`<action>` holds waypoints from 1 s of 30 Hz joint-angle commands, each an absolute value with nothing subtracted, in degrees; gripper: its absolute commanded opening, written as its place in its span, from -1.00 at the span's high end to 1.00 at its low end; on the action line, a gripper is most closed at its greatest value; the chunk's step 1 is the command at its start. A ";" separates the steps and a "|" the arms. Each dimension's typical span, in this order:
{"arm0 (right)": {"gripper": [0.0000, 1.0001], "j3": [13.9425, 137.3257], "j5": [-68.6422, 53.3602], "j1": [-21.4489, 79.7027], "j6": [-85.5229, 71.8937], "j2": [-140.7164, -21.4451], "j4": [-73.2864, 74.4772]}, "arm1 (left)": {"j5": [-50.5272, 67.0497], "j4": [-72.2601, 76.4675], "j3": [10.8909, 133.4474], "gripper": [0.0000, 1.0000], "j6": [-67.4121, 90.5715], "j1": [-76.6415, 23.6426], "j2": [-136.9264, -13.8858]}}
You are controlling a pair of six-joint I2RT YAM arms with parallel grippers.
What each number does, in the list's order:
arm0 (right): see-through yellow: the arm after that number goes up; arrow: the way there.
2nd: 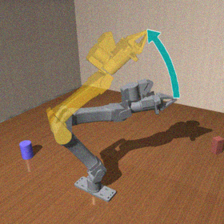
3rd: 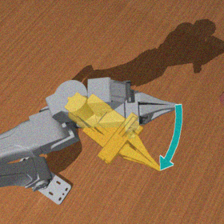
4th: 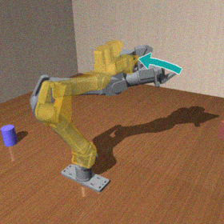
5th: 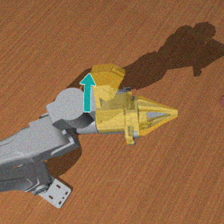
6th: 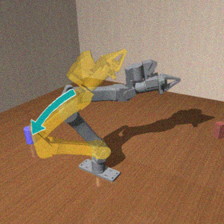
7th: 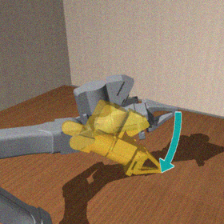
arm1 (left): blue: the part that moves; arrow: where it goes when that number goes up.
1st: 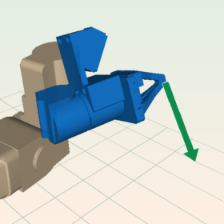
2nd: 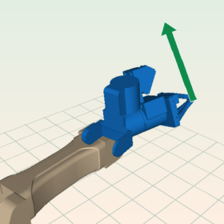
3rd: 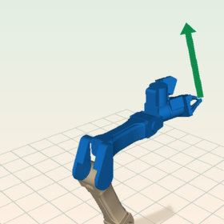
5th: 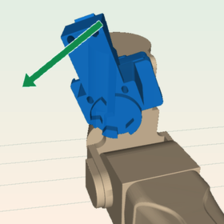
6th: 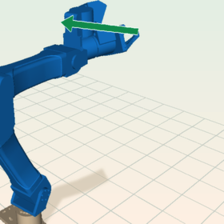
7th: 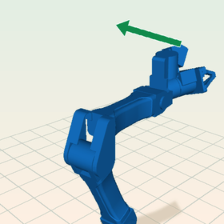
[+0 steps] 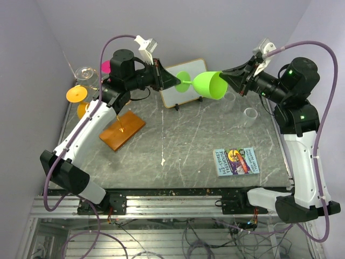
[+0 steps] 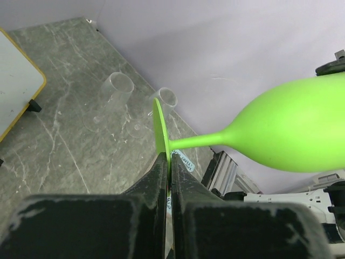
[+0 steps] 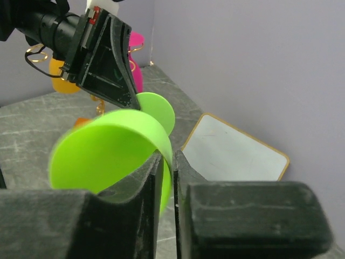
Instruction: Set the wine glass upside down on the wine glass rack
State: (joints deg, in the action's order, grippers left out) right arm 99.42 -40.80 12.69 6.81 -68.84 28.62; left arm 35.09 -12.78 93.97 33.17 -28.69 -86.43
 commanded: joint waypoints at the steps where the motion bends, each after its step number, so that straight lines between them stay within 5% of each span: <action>1: 0.56 97.72 -40.94 12.65 9.30 -67.38 28.34 | 35.38 -11.89 93.32 0.86 31.21 -29.18 -84.64; 7: -0.06 94.94 -38.81 12.57 13.89 -64.34 31.30 | 33.27 -13.54 93.07 0.86 29.39 -27.36 -81.67; 25: -0.39 88.06 -35.16 10.42 28.03 -55.57 41.85 | 14.42 -25.90 102.08 0.86 9.22 -19.60 -73.39; 30: -0.78 80.89 -37.86 10.53 35.18 -55.26 43.99 | 5.24 -28.70 105.90 0.86 0.51 -19.60 -72.51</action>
State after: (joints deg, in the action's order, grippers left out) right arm 86.11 -36.23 10.83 28.23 -55.09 40.84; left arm 15.09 -26.52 102.43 9.89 -19.75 -74.32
